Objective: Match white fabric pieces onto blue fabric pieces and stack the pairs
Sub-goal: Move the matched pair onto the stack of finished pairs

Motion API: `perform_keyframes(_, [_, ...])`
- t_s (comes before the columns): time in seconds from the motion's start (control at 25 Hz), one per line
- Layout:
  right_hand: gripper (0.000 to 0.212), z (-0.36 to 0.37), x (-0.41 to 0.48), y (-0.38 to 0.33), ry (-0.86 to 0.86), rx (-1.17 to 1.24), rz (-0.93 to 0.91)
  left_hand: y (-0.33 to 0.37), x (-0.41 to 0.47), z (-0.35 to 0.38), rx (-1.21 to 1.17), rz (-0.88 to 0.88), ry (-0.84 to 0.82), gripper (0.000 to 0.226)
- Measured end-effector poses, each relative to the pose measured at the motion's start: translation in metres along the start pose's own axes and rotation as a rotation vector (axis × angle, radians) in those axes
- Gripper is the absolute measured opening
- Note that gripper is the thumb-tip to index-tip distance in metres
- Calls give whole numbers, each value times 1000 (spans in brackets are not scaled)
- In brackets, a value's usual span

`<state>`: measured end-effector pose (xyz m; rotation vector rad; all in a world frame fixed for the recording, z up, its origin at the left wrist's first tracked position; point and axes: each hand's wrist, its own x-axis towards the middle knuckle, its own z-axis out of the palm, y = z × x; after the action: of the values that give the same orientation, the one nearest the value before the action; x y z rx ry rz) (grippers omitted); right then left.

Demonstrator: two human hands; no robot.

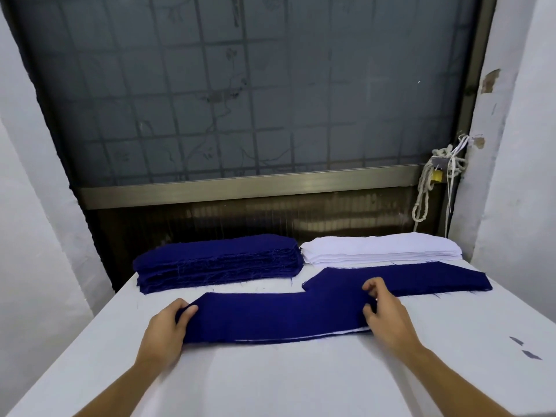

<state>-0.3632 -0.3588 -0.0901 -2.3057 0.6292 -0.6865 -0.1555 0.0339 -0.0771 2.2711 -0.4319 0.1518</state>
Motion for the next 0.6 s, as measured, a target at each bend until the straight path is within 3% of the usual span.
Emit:
perform_keyframes(0.28, [34, -77, 70, 65, 330, -2, 186, 113, 45, 93, -112, 145, -51, 21])
perform_keyframes(0.6, [39, -128, 126, 153, 439, -180, 332, 194, 69, 215, -90, 56, -131, 23])
